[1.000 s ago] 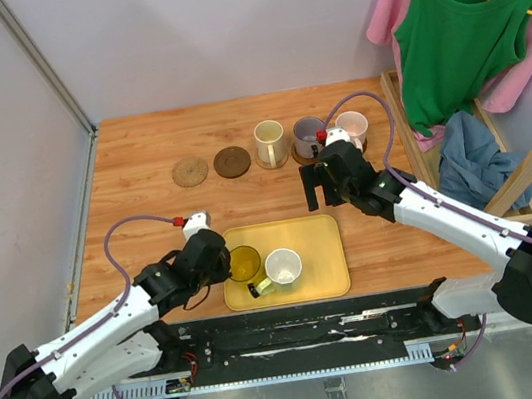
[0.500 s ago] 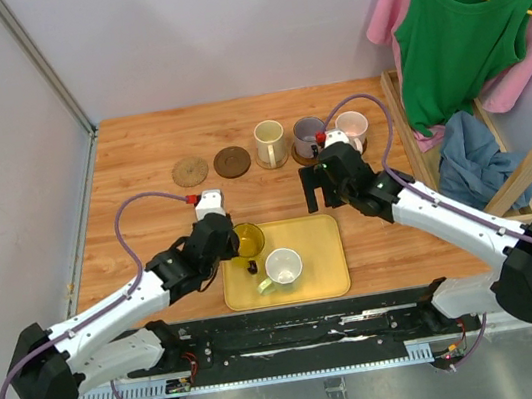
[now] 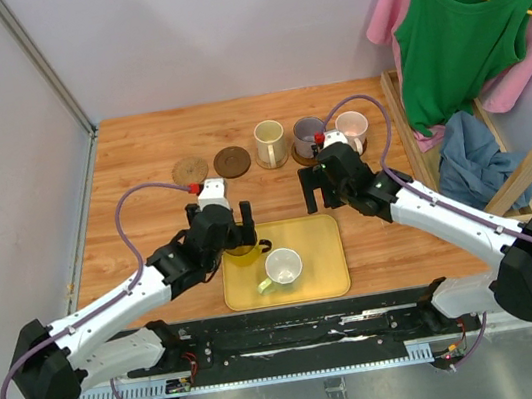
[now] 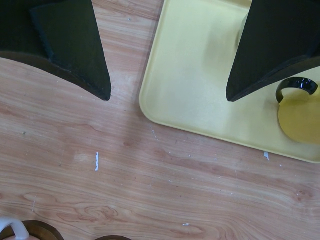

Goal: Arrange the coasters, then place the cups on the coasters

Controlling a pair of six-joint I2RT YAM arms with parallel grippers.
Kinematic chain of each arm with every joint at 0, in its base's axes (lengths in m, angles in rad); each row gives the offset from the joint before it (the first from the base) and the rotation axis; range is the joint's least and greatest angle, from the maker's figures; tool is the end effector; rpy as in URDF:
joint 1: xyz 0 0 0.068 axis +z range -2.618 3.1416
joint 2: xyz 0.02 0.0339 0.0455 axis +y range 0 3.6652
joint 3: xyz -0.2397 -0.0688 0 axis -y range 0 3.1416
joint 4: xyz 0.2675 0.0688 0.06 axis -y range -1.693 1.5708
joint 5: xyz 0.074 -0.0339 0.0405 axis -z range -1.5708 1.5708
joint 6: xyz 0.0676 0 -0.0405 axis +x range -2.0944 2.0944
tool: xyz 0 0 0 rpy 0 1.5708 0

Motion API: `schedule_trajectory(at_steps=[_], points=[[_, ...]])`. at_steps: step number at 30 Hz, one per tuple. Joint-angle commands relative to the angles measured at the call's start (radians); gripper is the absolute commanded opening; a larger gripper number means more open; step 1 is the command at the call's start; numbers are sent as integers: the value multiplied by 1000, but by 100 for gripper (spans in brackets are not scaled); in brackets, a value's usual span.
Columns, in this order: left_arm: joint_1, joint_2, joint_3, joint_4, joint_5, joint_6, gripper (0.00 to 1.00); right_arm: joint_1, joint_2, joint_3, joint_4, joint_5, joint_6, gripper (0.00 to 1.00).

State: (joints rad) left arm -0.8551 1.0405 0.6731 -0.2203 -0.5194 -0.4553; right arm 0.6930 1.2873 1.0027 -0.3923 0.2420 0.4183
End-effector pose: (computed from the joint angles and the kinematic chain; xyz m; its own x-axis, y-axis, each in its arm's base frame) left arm 0.2093 -0.1896 0.2066 -0.4956 -0.0118 -0.8685 0.1850 0.9755 -0.1188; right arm 0.2684 0.2018 0.2387 -0.6339 -0.0138 -0.7733 -0.2397 0.9541 0.1795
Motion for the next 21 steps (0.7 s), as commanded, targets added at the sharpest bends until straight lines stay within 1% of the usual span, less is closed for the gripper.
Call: schedule_trajectory(at_steps=[1,5,12,17,21], points=[[-7,-23,7,-49,36,-58,100,-9,8,-9,8,-6,8,99],[-7,-15,-19,-71,77,-121,100,-9,13,-9,11,-13,11,99],[-7,-20,-41,-103,86,-171,100,-10,15,-4,7,-26,7,99],[-7,-74,-43,-173,61,-202,100,-9,10,-6,10,-56,1,99],[-7,-153,-34,-220,92,-202,100,-9,11,-12,9,-50,1,98]])
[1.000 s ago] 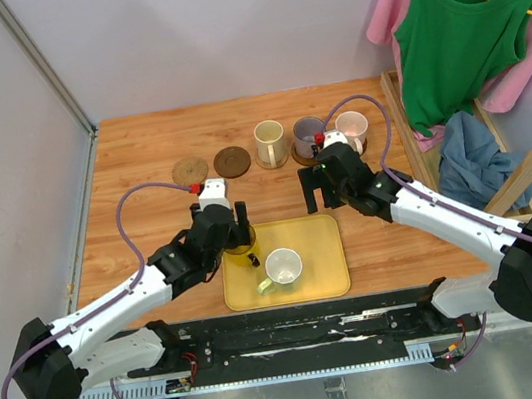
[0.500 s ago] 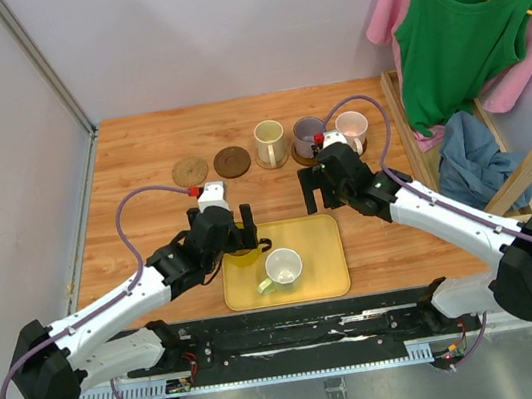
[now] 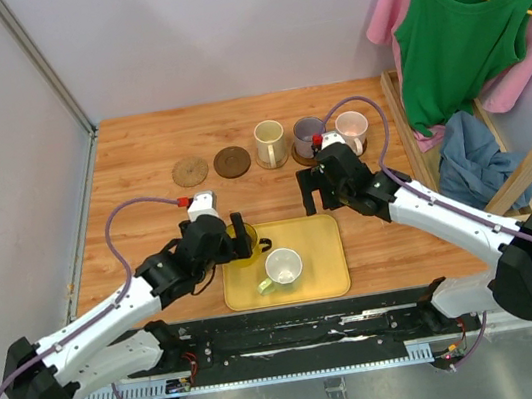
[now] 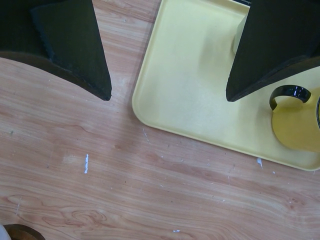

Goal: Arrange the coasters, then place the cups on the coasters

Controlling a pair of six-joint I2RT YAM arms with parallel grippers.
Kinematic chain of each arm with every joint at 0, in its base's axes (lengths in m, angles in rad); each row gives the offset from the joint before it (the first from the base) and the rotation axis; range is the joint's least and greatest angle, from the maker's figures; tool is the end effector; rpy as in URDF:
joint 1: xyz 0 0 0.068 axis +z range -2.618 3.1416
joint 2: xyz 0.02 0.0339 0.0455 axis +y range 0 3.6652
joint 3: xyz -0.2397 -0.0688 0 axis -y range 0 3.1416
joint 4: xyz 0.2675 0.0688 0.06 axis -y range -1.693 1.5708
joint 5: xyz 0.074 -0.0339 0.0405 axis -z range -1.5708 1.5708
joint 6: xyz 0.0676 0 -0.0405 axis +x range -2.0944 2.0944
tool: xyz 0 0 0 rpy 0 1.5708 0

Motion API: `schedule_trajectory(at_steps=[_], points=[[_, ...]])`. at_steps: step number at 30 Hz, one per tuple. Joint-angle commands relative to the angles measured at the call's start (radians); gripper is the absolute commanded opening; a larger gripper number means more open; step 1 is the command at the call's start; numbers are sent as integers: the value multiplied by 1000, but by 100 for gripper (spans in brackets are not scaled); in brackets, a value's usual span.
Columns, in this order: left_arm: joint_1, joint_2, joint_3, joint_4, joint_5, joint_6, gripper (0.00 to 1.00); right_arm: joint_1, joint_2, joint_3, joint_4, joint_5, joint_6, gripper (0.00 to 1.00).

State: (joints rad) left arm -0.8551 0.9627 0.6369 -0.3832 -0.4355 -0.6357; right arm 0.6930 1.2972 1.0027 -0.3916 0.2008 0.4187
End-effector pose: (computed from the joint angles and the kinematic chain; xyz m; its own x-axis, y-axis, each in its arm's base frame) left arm 0.1911 -0.1763 0.1934 -0.6252 -0.1013 -0.7738 0.1278 0.9648 -0.2296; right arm 0.2680 0.2050 0.2352 -0.6515 -0.0232 -0.7583 -0.2653 0.9434 0.1991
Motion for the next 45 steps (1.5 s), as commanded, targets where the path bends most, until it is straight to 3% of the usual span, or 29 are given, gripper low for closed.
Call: schedule_trajectory(at_steps=[1,11,22,32,40,45], points=[[-7,-94,8,-71,28,-19,100,-9,1,-13,5,-11,3,98],[-44,-113,124,-262,360,0,97,-9,-52,-18,-10,14,9,98],[-330,16,138,-368,198,-82,97,-8,-150,-84,-12,4,47,99],[-377,68,25,-145,40,-28,96,-9,-265,-166,-5,22,79,98],[-386,82,-30,-33,-22,15,77,-9,-328,-206,-10,34,102,97],[-389,88,-32,15,3,50,74,-7,-341,-217,-12,30,115,97]])
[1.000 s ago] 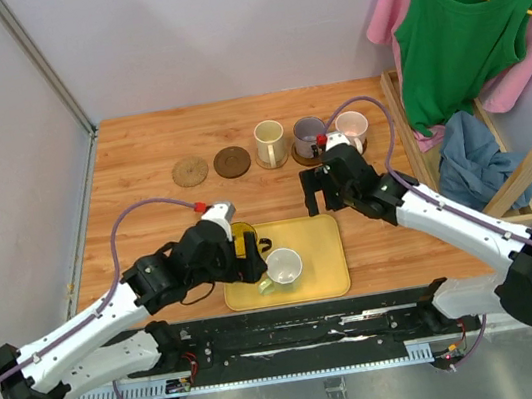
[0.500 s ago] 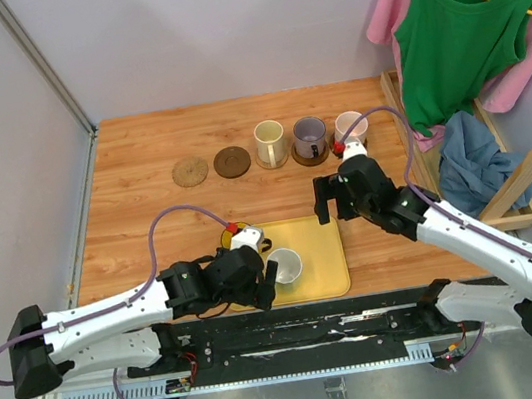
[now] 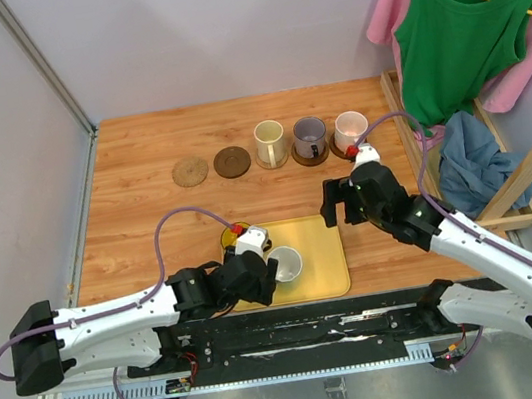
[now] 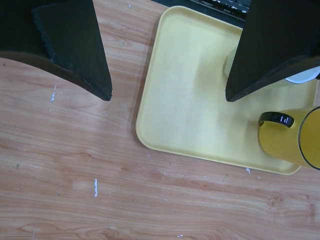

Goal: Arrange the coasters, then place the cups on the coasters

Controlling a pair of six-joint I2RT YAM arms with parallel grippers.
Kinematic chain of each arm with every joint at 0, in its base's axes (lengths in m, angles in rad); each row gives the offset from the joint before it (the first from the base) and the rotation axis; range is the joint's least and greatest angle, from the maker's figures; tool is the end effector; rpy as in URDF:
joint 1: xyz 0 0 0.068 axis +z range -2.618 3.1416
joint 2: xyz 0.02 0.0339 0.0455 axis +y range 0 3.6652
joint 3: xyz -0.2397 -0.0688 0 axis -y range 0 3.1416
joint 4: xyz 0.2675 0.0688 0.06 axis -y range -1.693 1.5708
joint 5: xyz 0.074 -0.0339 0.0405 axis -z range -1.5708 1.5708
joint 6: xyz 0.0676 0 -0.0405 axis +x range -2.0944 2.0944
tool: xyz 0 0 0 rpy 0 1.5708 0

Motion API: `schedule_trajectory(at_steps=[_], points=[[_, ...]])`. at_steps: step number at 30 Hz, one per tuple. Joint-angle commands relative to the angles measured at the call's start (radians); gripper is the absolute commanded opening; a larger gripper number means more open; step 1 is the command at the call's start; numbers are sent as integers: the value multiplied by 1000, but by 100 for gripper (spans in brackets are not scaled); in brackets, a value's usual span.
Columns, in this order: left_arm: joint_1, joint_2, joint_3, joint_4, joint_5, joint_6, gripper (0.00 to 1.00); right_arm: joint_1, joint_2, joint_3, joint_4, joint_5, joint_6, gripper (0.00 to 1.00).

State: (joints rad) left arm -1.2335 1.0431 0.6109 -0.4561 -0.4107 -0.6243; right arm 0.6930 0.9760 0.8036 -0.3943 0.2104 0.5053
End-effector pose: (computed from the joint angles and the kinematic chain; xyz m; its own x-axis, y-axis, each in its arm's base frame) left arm 0.1092 -0.2299 0.1575 -0.6654 0.2779 -0.6929 0.4843 0.8670 -0.1173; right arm 0.2227 0.1666 0.2500 -0.5982 0.1186 -0.7925 -0.2281 0.9229 0.3103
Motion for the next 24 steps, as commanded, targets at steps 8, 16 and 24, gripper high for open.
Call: schedule_trajectory(at_steps=[8,16,24], points=[[-16,72,-1,142,33,73,60,-8,-32,-42,-3,3,48,97],[-36,146,29,175,76,98,49,-8,-71,-69,-6,2,60,96],[-50,203,51,180,75,106,48,-8,-105,-87,-8,2,70,96]])
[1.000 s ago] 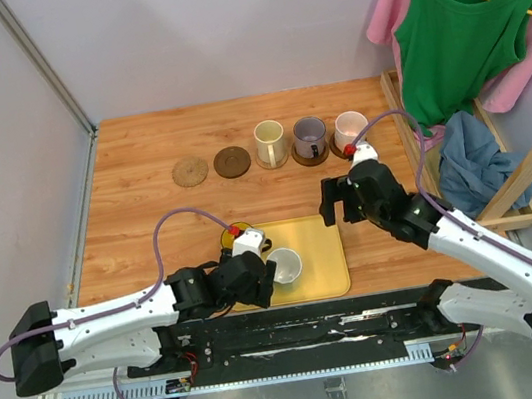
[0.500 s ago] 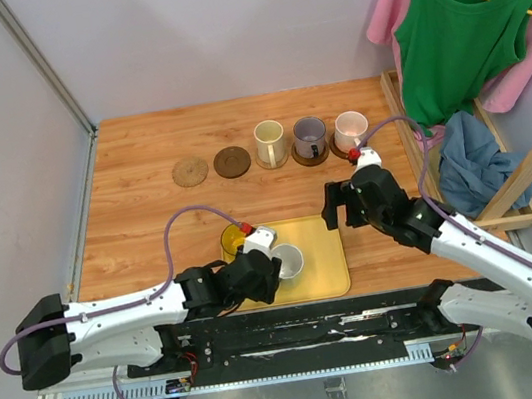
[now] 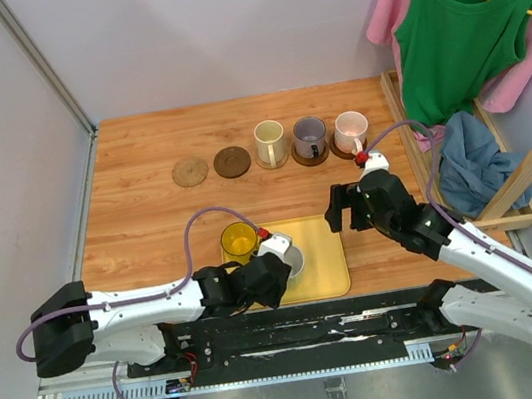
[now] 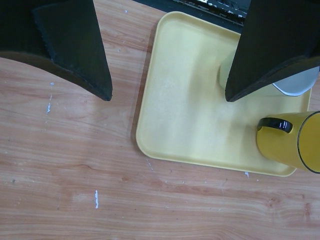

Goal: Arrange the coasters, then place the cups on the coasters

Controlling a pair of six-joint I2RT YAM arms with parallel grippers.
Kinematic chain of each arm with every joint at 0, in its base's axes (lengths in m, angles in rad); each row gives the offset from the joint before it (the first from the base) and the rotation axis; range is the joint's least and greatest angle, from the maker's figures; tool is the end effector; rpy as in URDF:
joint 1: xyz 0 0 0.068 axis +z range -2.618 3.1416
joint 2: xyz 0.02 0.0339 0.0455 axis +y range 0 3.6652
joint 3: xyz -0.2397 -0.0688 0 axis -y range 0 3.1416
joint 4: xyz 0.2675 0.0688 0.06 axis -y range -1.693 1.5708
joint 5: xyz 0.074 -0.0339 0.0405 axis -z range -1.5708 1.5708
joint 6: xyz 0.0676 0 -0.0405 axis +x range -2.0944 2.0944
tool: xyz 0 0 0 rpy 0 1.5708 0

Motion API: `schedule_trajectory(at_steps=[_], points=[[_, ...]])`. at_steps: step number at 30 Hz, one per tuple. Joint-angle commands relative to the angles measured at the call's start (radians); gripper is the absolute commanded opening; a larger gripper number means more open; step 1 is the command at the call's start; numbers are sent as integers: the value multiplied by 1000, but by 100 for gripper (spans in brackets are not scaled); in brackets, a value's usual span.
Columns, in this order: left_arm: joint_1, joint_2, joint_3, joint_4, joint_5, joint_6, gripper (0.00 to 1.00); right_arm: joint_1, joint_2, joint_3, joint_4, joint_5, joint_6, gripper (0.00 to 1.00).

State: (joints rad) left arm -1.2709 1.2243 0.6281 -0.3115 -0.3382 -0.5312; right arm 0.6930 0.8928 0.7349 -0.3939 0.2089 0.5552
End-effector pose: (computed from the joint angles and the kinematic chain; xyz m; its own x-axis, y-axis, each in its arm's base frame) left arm 0.1037 -0.2594 0.1298 -0.6267 0.4091 -0.6632 0.6071 0.7899 -0.0864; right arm 0.2110 0.1570 0.2439 -0.6005 0.1716 -0.7810 -0.2030 0.9120 0.3565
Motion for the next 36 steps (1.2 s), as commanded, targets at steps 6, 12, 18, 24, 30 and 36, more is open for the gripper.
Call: schedule_trajectory(at_steps=[6,12,18,24,30,36], points=[[-16,56,49,27,-11,21,33,-7,-25,-23,-9,-4,26,96],[-22,71,55,25,-29,28,2,-8,-20,-25,-11,-11,31,96],[-28,65,80,20,-55,40,0,-7,-27,-29,-19,2,33,95],[-32,20,153,-11,-108,55,0,-8,-50,-42,-30,28,29,93],[-33,-39,238,-15,-169,59,0,-8,-79,-62,-36,65,25,92],[-26,-57,338,-51,-349,83,1,-8,-83,-75,-39,83,19,90]])
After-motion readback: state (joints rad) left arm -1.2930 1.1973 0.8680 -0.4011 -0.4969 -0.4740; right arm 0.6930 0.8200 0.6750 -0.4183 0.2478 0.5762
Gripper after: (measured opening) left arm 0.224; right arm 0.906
